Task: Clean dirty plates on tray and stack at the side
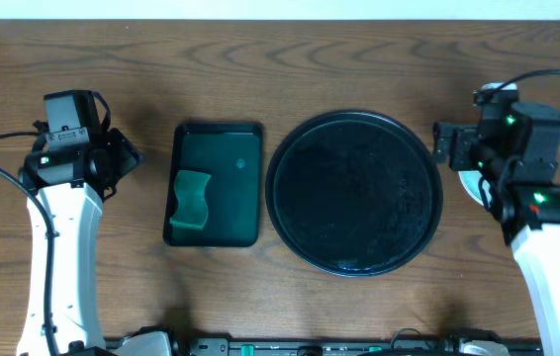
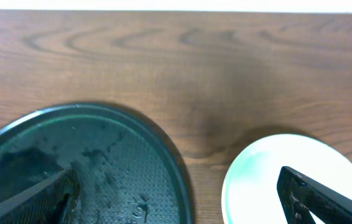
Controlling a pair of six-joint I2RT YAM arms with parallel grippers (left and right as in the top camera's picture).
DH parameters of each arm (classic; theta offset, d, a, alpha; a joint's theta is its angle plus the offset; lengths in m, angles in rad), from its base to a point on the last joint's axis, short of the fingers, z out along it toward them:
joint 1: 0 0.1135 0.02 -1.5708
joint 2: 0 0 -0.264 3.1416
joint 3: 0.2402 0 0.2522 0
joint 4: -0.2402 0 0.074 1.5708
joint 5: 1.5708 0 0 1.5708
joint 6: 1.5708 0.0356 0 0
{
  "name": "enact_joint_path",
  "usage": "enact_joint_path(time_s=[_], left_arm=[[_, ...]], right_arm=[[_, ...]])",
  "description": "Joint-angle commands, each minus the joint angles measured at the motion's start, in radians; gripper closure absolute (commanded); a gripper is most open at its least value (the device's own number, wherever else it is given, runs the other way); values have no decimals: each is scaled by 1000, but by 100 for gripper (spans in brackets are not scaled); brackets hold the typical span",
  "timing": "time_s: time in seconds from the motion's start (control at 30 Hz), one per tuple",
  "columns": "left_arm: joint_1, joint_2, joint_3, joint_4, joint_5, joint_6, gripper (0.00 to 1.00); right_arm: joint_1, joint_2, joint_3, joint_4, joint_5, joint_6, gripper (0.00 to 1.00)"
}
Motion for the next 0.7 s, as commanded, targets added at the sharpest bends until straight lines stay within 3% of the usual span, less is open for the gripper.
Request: enact_joint_path(time_s=[0.0,0.67], left_arm=[[4,-2,15,-3,2,-5,19],[4,-2,15,-3,2,-5,19]], right_arm=[[4,-100,-4,-18,6,-8,1],[18,-312,-5,-201,90,-8,1]])
